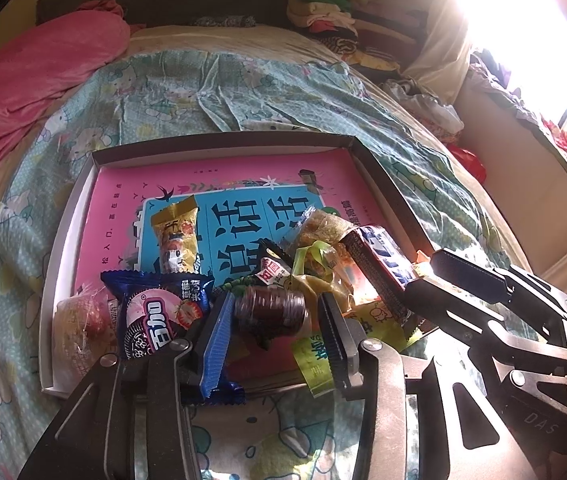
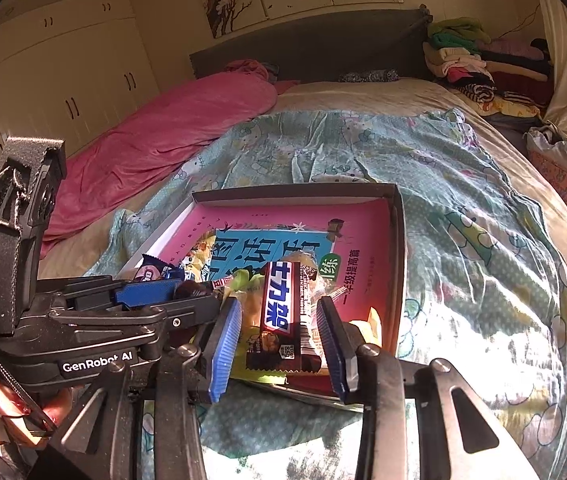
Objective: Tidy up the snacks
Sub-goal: 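Open right tool over the box while left tool releases the brown candy inside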
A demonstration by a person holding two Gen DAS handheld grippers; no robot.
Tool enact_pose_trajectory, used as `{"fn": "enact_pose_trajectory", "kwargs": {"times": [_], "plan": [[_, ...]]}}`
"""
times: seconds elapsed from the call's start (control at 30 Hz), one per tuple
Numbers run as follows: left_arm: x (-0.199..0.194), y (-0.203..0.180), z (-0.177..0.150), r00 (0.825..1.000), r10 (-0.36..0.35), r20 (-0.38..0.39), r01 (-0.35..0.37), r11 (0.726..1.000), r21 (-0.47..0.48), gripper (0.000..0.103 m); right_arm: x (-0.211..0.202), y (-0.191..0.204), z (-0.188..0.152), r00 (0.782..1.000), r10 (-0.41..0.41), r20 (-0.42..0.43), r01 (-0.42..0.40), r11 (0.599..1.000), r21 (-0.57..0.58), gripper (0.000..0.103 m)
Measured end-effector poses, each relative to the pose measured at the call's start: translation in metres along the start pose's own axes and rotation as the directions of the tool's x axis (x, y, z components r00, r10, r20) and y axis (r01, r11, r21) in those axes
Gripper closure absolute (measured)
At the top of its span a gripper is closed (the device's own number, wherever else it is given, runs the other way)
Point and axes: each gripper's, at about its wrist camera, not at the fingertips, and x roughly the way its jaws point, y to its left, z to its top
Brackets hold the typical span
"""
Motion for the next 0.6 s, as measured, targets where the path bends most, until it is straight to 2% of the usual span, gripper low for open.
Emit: {"fn": "enact_pose_trajectory", "kwargs": {"times": [0.1, 0.37, 0.5, 0.6], "plan": [[-0.003, -0.003, 0.002, 1.0, 0.01, 0.007, -0.01, 1.0, 0.017, 0.048, -0.005, -0.002, 0.001, 1.0, -0.007, 0.023, 0.007, 1.0, 0.011, 0.052], [-0.014, -0.005, 0.002, 0.999, 0.012, 0.034, -0.013, 1.0, 0.019, 0.039, -0.017, -0.004, 0.005, 0.996, -0.039, 0.077, 0.038, 0.999, 0.02, 0.044], [-0.024, -0.005, 0.004, 0.998, 0.016, 0.059, -0.017, 1.0, 0.014, 0.03, -0.022, -0.004, 0.006, 0.993, -0.067, 0.097, 0.066, 0.998, 0.015, 0.043], [-0.032, -0.004, 0.004, 0.997, 0.031, 0.077, -0.032, 0.999, 0.018, 0.028, -0.027, -0.002, 0.007, 0.988, -0.093, 0.12, 0.093, 0.996, 0.008, 0.041]]}}
